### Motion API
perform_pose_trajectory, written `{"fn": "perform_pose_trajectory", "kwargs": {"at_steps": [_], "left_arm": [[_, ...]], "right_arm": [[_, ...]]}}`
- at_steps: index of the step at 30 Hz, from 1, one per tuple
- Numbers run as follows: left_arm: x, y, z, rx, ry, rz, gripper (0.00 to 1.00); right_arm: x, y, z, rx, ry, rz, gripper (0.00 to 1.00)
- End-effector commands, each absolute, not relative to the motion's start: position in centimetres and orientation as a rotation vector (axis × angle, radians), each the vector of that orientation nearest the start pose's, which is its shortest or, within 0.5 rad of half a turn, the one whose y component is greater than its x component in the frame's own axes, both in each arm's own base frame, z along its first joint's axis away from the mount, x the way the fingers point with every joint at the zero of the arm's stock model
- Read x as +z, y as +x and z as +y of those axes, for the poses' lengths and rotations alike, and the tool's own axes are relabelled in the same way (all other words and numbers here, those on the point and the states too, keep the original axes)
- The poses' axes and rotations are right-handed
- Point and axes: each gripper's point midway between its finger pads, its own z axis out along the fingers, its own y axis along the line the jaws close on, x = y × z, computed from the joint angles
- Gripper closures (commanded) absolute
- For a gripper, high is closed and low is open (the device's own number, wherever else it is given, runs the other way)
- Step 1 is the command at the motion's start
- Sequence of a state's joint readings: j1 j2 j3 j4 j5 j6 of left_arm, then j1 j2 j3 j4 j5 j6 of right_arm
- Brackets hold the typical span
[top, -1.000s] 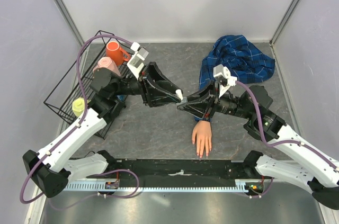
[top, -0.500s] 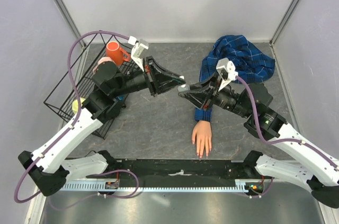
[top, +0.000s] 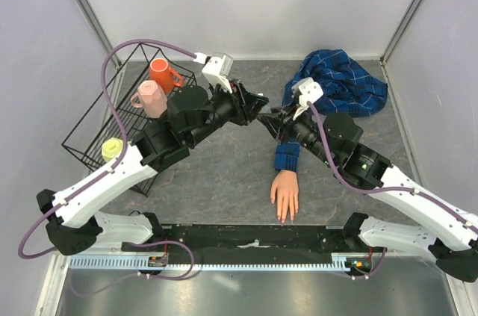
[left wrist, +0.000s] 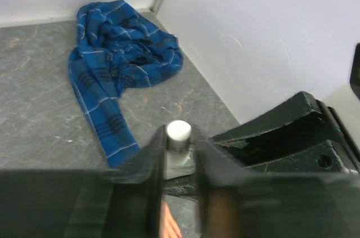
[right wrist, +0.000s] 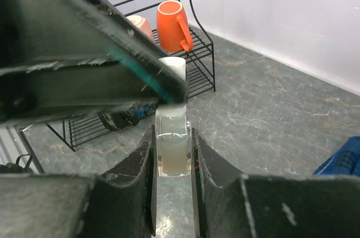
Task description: Paint the nails
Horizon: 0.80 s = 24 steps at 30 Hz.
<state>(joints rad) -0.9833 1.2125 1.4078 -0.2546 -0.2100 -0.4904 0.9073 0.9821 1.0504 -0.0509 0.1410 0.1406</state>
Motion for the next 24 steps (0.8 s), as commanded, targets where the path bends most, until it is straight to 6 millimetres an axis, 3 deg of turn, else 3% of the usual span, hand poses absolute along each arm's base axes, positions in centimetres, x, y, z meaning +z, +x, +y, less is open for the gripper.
{"fn": "perform_pose_trajectory", "kwargs": {"at_steps": [1,2,5,6,11,12,14,15,21,22,24], "left_arm": [[46.5,18.5,-33.6,-1.187,0.420,1.542,0.56],[46.2,18.2,-33.4,-1.188,0.434,1.530,0.52],[48.0,16.3,-31.6,-1.239,0.503,1.438,0.45],[48.7,15.7,-31.0,-1.251,0.518,1.394,0.39],[49.2,13.3,-28.2,-1.284,0.629,1.279,0.32],[49.0,12.0,-28.6,-1.341,0.717,1.263,0.19],[48.5,12.4,-28.8,-1.388,0.757,1.304,0.01],[48.2,11.5,-29.0,-1.453,0.810,1.313,0.00],[47.3,11.2,-29.4,-1.511,0.882,1.278,0.10],[48.0,11.0,-29.4,-1.522,0.895,1.220,0.11],[47.6,10.3,-29.7,-1.586,0.938,1.200,0.11]], "right_arm": [[38.9,23.7,26.6,0.713,-0.468,1.462,1.00],[39.0,23.0,27.0,0.746,-0.499,1.451,1.00],[39.3,21.6,27.3,0.799,-0.559,1.418,1.00],[39.6,21.0,27.3,0.824,-0.578,1.400,1.00],[40.1,18.0,27.9,0.965,-0.688,1.354,1.00],[40.5,16.8,28.2,1.024,-0.741,1.329,1.00],[40.9,16.0,28.3,1.073,-0.762,1.313,1.00],[41.1,15.3,28.3,1.101,-0.785,1.296,1.00],[43.0,12.1,28.7,1.263,-0.868,1.217,1.00],[43.3,11.9,28.7,1.280,-0.873,1.209,1.00],[44.0,11.6,28.8,1.308,-0.869,1.192,1.00]]}}
